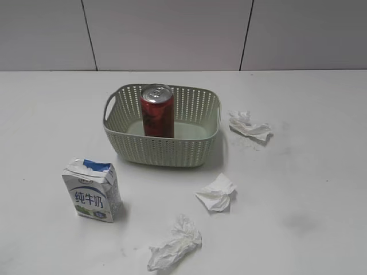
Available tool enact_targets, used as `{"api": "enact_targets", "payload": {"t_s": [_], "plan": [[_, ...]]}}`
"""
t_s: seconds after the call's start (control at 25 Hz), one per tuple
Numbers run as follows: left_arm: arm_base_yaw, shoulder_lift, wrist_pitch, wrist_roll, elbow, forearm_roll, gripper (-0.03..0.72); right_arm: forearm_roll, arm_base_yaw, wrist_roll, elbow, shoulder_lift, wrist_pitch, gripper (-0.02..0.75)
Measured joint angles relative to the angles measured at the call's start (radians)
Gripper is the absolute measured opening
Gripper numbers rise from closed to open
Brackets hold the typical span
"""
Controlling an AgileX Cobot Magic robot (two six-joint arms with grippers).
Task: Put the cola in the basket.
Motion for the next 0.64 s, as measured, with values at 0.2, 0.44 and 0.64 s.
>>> {"api": "enact_targets", "payload": {"t_s": [0.2, 0.44, 0.64], "plan": [[0.0, 0.0, 0.0, 0.0, 0.0, 0.0, 0.228, -0.001, 0.0, 0.0, 0.028, -0.227, 0.052, 0.59], [0.0, 0.0, 0.0, 0.0, 0.0, 0.0, 0.228, -0.002, 0.001, 0.002, 0.031, -0.451, 0.063, 0.589], [0.0, 0.0, 0.0, 0.0, 0.0, 0.0, 0.228, -0.013, 0.001, 0.002, 0.031, -0.555, 0.065, 0.589]]}}
